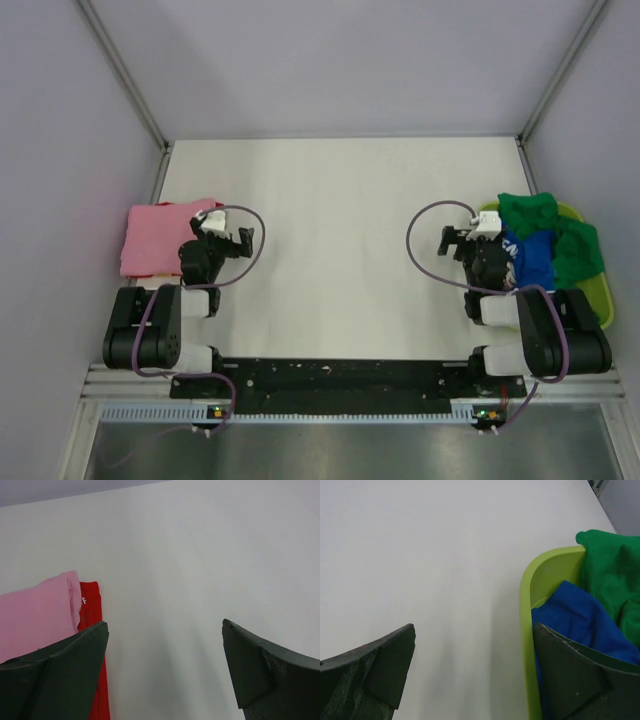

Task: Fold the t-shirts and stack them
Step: Grab crumpled tshirt from bin with the right arm, then move the tshirt to the center of the board

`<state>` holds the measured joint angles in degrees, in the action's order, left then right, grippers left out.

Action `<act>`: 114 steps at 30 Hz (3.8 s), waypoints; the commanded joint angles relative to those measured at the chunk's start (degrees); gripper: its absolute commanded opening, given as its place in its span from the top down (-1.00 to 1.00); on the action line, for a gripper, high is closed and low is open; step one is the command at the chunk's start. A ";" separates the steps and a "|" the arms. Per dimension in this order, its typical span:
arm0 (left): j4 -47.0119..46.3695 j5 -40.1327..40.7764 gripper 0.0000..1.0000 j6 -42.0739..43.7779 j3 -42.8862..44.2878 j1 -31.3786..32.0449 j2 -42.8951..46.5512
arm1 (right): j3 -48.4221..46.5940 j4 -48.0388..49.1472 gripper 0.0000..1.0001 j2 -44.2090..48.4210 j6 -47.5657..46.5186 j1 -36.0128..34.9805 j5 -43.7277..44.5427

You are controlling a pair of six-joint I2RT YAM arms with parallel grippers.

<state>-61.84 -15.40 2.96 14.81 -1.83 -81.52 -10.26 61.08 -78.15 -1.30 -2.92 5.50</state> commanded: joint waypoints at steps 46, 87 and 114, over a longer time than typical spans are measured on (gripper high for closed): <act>77.93 -7.54 -0.92 8.46 45.05 1.56 2.24 | -32.19 -78.31 0.60 7.66 41.82 29.46 0.22; 80.74 22.51 -0.98 12.42 54.62 -2.13 4.44 | -106.47 -50.44 1.00 -0.69 26.19 -23.71 -54.63; 127.66 -9.55 -0.46 40.01 43.82 19.05 11.90 | -59.73 -74.85 -0.58 -6.63 9.24 -16.48 -13.16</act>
<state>54.46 -19.14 37.71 61.19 16.75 -71.44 -56.84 -9.56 -76.90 20.14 -10.02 -7.11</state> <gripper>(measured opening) 0.709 0.731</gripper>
